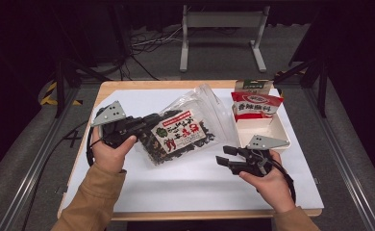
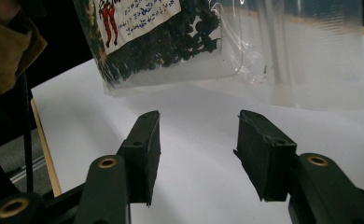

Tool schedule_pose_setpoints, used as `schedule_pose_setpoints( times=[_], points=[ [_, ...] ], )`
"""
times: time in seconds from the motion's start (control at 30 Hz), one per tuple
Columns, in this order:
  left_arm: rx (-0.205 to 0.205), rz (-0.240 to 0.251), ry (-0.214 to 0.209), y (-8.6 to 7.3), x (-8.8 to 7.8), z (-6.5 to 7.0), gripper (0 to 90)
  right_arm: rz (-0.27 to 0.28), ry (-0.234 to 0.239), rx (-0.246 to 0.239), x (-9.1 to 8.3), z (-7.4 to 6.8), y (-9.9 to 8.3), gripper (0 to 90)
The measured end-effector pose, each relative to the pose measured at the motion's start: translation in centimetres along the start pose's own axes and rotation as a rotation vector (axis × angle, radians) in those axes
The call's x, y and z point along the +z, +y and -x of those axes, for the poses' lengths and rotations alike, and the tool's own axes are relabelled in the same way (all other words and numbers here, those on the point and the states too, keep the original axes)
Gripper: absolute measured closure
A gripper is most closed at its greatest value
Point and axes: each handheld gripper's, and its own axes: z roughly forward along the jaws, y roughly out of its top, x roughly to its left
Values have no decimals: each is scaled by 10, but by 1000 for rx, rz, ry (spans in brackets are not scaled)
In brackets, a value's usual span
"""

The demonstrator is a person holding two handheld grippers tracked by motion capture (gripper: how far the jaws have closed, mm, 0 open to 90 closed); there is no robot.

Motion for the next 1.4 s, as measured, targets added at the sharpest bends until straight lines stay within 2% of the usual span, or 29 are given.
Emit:
schedule_pose_setpoints(
  times=[0.27, 0.37, 0.5, 0.53, 0.63, 0.77, 0.83, 0.93, 1.0, 1.17, 1.4],
  points=[
    [4, 10, -26, 0, 3, 4, 861, 28, 23, 42, 14, 0, -2, 484],
    [-10, 18, -44, -2, 5, 5, 861, 43, 32, 60, 16, 0, -1, 488],
    [-19, 20, -69, -3, 8, 7, 860, 80, 38, 73, 16, -1, 1, 516],
    [-13, 22, -70, -4, 9, 7, 859, 110, 34, 81, 14, 0, 4, 519],
    [-14, 13, -80, -5, 11, 8, 859, 137, 37, 90, 13, 1, 5, 531],
    [-6, -10, -86, -7, 15, 10, 860, 189, 57, 117, 9, 1, 8, 592],
    [-5, -17, -85, -7, 16, 10, 860, 189, 57, 111, 9, 1, 8, 620],
    [0, -22, -84, -8, 17, 10, 861, 188, 76, 83, 6, 0, 11, 738],
    [-4, -24, -78, -9, 16, 9, 862, 192, 73, 58, 4, -3, 13, 774],
    [-1, -24, -77, -9, 16, 8, 861, 204, 101, 45, -1, -4, 17, 799],
    [10, -32, -82, -9, 17, 9, 852, 216, 98, 13, -8, -5, 21, 816]
  ],
)
